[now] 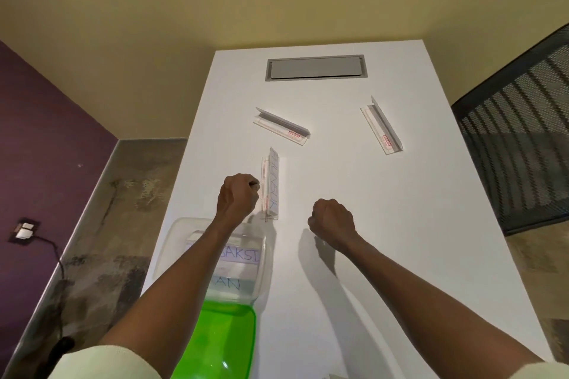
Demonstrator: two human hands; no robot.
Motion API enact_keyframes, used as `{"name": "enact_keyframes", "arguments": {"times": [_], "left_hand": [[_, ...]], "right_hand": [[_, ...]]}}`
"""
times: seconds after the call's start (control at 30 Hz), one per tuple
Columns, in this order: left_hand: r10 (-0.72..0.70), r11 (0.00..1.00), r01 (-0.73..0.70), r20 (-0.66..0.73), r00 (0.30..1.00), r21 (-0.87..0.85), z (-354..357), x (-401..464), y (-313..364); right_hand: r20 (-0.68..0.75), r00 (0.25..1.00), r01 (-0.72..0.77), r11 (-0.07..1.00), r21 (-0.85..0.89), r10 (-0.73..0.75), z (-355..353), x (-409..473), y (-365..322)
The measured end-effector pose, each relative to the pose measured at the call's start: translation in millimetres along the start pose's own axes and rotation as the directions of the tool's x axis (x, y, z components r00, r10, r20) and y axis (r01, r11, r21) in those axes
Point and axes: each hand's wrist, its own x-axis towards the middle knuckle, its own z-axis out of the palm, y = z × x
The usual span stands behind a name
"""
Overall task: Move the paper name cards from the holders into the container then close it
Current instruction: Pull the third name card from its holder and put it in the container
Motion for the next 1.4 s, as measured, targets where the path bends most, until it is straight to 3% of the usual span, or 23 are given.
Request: {"name": "enact_keyframes", "arguments": {"times": [0.2, 0.37, 0.5, 0.73, 0.87, 1.03, 1.17, 1.33, 1.4], "left_hand": [[0.007, 1.000, -0.007, 0.012, 1.000, 0.004, 7.9, 34.7, -7.6], [0.065, 0.998, -0.065, 0.002, 0.998, -0.003, 17.4, 64.6, -11.1], [0.060, 0.996, -0.060, -0.003, 0.998, -0.070, 28.0, 87.2, -9.8], [-0.011, 0.997, 0.013, 0.030, 0.999, -0.076, 46.1, 129.3, -0.7], [0.018, 0.999, -0.016, 0.050, 0.999, -0.041, 55.6, 146.3, -0.2], [0.098, 0.995, -0.099, 0.164, 0.982, -0.002, 66.2, 160.4, -5.4], [0.119, 0.989, -0.134, 0.202, 0.972, 0.061, 70.7, 170.5, -1.2], [0.081, 0.995, -0.094, 0.238, 0.968, 0.045, 72.0, 182.1, 3.9], [0.091, 0.995, -0.099, 0.230, 0.969, 0.026, 70.8, 183.8, 2.9]], "right_hand": [[0.120, 0.991, -0.074, 0.995, 0.069, 0.066, 23.5, 25.9, -12.6], [0.407, 0.894, -0.308, 0.916, 0.258, 0.186, 39.4, 50.1, -16.4], [0.619, 0.740, -0.602, 0.667, 0.438, 0.262, 48.7, 59.4, -20.2], [0.819, 0.539, -0.829, 0.300, 0.472, 0.199, 55.0, 72.0, -24.9], [0.859, 0.495, -0.869, 0.085, 0.487, 0.130, 59.2, 76.3, -25.1], [0.884, 0.459, -0.883, -0.067, 0.465, 0.087, 65.2, 80.7, -20.2], [0.894, 0.445, -0.886, -0.116, 0.448, 0.059, 70.3, 83.4, -17.1], [0.889, 0.441, -0.895, -0.012, 0.446, 0.121, 71.2, 86.6, -21.9], [0.890, 0.440, -0.895, -0.025, 0.446, 0.120, 73.0, 88.7, -23.5]]}}
